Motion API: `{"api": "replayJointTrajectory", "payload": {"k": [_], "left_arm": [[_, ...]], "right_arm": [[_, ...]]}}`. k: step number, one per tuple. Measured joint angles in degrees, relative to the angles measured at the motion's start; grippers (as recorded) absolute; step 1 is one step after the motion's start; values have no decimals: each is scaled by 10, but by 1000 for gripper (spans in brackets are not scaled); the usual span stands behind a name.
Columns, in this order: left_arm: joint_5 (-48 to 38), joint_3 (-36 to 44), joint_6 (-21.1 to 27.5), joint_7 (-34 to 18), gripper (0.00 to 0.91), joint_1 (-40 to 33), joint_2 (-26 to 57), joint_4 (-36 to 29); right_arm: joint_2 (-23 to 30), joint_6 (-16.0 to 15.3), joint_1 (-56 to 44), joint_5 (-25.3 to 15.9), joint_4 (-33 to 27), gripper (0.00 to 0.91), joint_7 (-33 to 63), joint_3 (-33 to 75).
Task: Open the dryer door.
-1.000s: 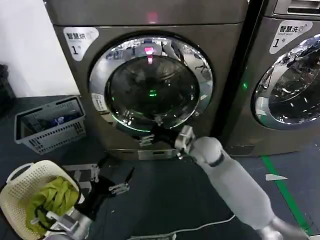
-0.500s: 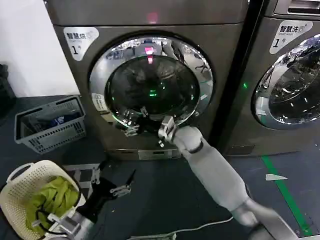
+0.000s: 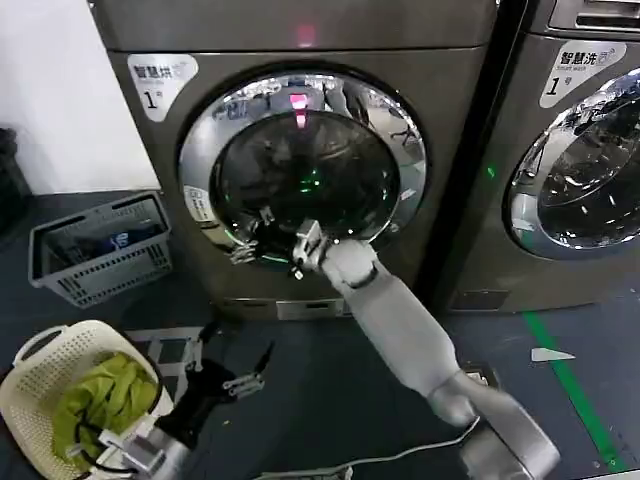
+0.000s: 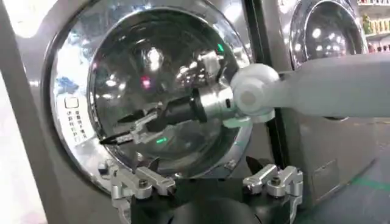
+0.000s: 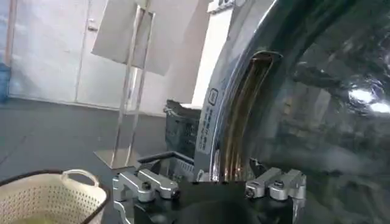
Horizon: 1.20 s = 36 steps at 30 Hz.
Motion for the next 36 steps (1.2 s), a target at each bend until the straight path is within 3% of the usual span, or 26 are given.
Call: {"api": "replayJointTrajectory", "payload": {"k": [15,23,36], "left_arm": [[19,4,-4,-9,907,6,-13,-5],[28,0,-3,-10,907,11,-16,-8],[-49,-59,14,88,907,-35,6,15]], "right_arm": [[27,4,36,3,-56,907,-8,-8],[26,-26,29,33,-40,907,-42,-12],[1,-10,-1,67,9,907,-156,-17]]}}
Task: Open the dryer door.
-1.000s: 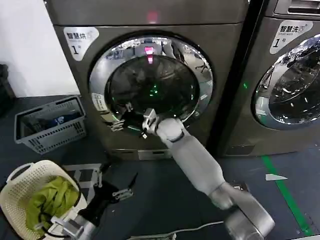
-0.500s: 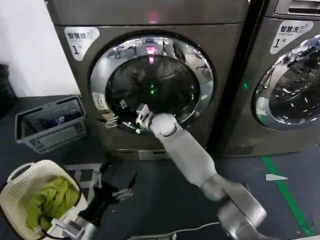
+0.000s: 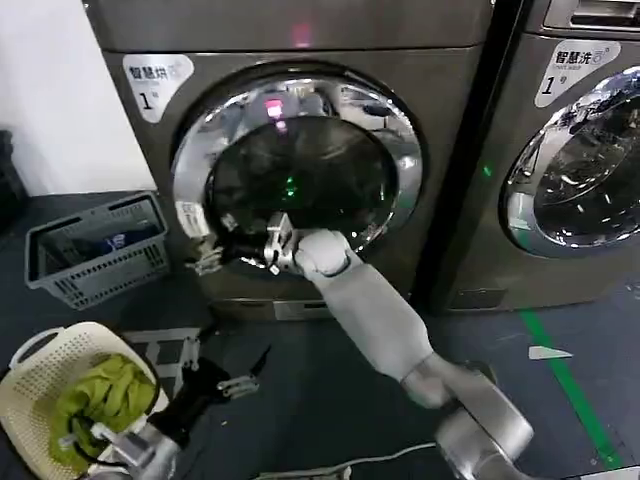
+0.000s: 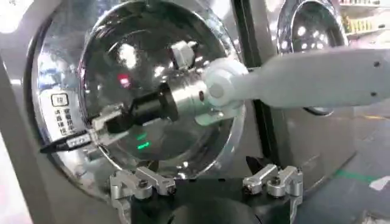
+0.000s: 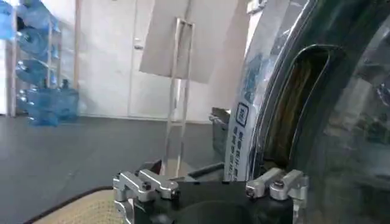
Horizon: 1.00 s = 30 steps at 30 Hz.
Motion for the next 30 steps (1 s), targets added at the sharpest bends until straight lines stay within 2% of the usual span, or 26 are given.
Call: {"api": "replayJointTrajectory", "payload": {"k": [9,17,23,30], "left_arm": [[-83,-67,27,27,907,-25,29,25],[-136,-152,59,37,907,-52,70,50],[-144,-176,60,39,907,-70,98,71],[-174,-204,57,73,907,-86,130,103]], "right_arm": [[-32,-1,-11,18,29,907,-44,3],[-59,-6,-12,55,43,907,-123,7],[-78,-6,-17,60,52,907,-174,12],[-99,-8,-29,67,69,907,-240,21]]}}
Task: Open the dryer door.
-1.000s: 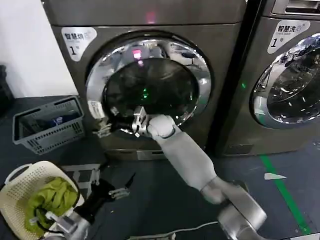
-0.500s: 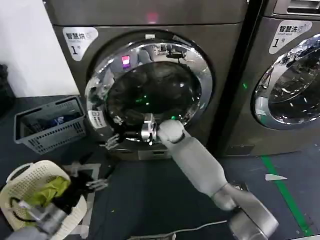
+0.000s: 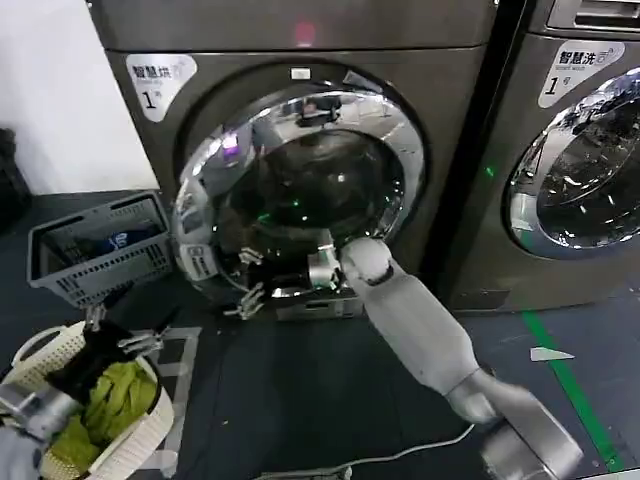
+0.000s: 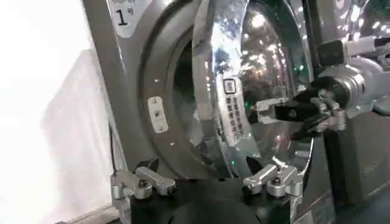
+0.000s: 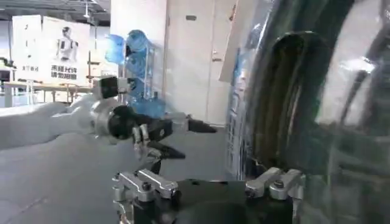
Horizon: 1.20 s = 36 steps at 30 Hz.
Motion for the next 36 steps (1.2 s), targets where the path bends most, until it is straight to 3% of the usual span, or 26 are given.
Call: {"api": "replayJointTrajectory", "payload": {"k": [12,23,36], "left_arm": [[-34,37,1,-17,907,-51,64,31],[-70,83,1,-35,907,-99,114,63],[-190,157,-17,-61,907,-153,191,86]], "right_arm": [[-30,6,-16,-2,19,907,-104,8],[-71,51,-26,19,31,907,-105,8],[-129,74,-57,40,79,907,-106,3]]}}
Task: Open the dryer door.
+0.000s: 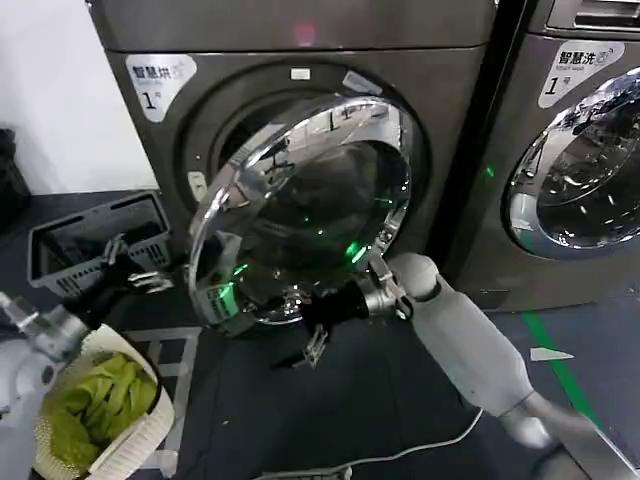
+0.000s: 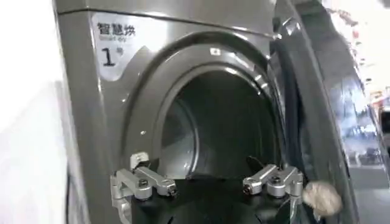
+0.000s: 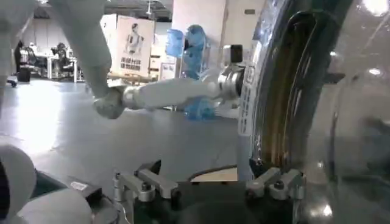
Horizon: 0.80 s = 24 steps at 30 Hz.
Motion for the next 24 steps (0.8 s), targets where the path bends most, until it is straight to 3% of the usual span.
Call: {"api": "replayJointTrajectory", "payload": {"k": [14,24], "left_arm": [[-46,133,1,12,907,-78,85,34],[-58,258,11,55,907,-155,84,64]], "right_arm": [[-88,9,-83,10,66,907,0,104],[-135,10,-167,3,57,907,1,219]]}}
